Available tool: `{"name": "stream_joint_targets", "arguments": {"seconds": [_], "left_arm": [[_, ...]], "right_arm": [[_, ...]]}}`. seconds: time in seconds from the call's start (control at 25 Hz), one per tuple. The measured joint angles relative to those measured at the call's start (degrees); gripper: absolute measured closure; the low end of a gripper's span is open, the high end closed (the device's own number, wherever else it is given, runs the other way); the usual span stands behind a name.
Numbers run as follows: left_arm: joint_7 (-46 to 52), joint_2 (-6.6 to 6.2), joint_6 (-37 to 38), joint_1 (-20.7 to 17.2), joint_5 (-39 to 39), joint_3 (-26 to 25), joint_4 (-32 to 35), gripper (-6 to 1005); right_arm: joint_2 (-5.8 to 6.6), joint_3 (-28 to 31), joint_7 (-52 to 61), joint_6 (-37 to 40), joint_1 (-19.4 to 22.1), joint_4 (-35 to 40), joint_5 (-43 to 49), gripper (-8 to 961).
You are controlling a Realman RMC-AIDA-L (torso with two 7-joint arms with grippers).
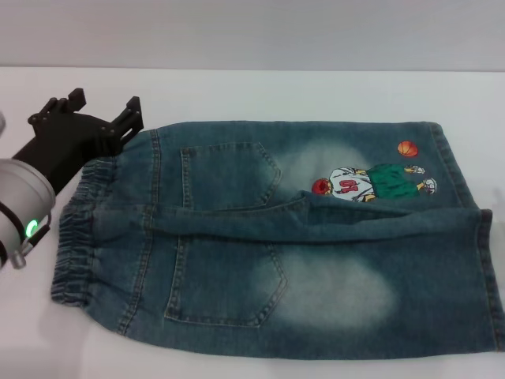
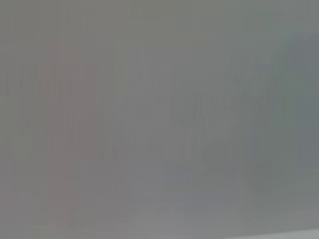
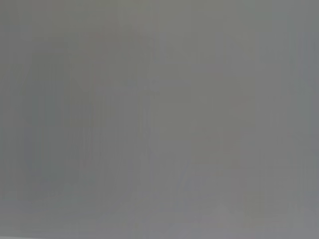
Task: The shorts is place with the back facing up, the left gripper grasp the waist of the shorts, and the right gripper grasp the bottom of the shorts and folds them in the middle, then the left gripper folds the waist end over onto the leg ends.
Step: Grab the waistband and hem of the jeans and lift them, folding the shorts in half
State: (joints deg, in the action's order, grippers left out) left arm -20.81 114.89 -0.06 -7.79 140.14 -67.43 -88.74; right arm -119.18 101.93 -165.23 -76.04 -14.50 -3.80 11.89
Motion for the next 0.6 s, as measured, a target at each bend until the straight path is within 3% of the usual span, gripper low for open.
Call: {"name": "stream_joint_targets", "arguments": {"seconds": [0.04,0.08,0.16,0.32,0.4,0.6], "left_arm": [[0.00,0.00,0.00,0.00,0.00,0.00,0.00,200],[-0.36,1.67,-10.29,-0.39,0.84,-4.30,-4.53,200],[-0.59,2.47,-17.59,-0.18,2.12,-7.04,-7.48,200],[2.06,2.85,-32.05,0.90,2.96,-11.98,-12.67,201],[4.45,2.88,-37.19,1.49,3.23,-14.29,-14.17,201],[7.56,2.89,-40.61,1.31,3.83,-16.40,-15.07,203]], "right_arm": [[0.00,-0.03,0.11,0.00,0.00,0.15,0.00,289],[0.00,-0.04,0.22,0.04,0.00,0.27,0.00,289],[0.00,-0.06,0.46,0.14,0.00,0.33,0.00,289],[0.01,-0.07,0.55,0.19,0.00,0.36,0.00,289],[0.05,-0.07,0.56,0.32,0.00,0.37,0.00,289],[0.09,-0.07,0.58,0.57,-0.16,0.37,0.45,289]]}}
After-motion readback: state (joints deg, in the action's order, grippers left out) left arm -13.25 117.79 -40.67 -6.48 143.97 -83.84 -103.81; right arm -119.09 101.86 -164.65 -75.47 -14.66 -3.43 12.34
